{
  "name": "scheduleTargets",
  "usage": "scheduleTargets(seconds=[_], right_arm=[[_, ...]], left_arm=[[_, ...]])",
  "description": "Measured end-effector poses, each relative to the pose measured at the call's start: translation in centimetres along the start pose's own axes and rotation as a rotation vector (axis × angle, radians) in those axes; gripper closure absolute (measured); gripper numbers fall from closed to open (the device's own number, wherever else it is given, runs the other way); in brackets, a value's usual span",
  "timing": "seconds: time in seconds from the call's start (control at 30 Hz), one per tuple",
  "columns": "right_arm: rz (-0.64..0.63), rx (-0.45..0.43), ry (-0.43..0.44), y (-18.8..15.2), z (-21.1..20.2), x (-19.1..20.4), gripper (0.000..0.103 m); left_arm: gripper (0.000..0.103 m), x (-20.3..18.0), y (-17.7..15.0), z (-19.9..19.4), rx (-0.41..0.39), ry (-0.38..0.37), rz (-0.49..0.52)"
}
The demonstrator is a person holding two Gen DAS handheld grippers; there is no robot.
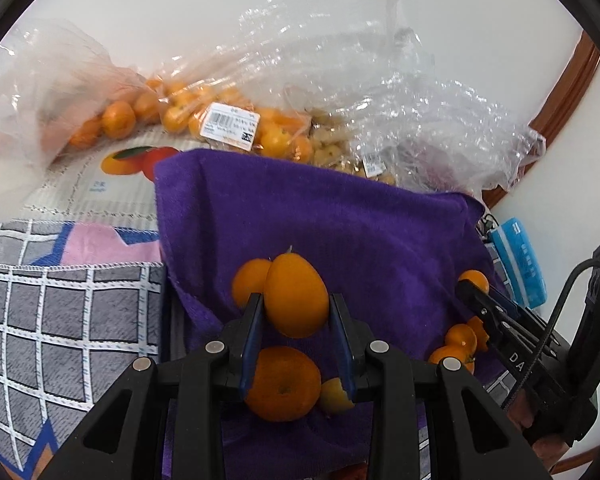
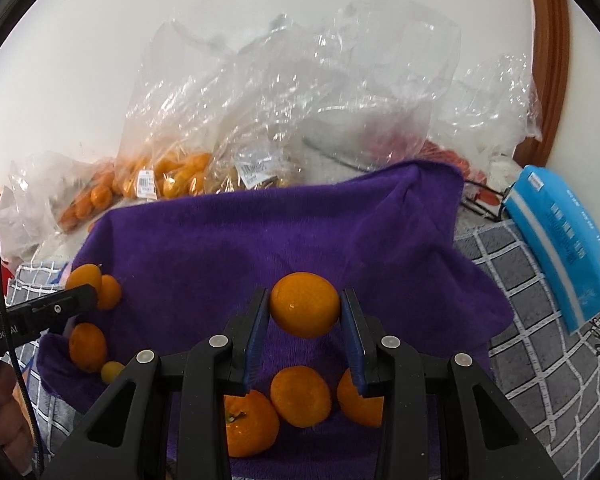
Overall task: Organize fruits
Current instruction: 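Open the right tool onto the towel while the left tool releases its oval orange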
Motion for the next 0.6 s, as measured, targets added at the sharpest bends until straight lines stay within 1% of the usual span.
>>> scheduleTargets(seconds=[0.2,0.47,0.6], right_arm=[[-0.008,0.015,0.000,-0.4,0.8,0.1,0.067],[-0.007,0.055,0.001,-0.9,1.5,-0.1,0.067],[-0.007,0.064,0.008,-1.0,1.1,0.1,0.067]], left_arm=[[0.072,-0.6,-0.1,0.7,0.019,0.003,0.027],[0.072,-0.9,-0.3,0.7,0.012,0.028,0.042],[0.072,-0.9,-0.5,0.5,0.014,0.037,0.050]])
Point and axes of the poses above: each gripper's, at about its wrist camera, not at the fingertips, and z roughly the way its jaws point, x to its left, y to its top, the point moved 1 cm from there along z, roughly the way its jaws point, and after that the axes turned 12 degrees about z, right-handed, at the moved point
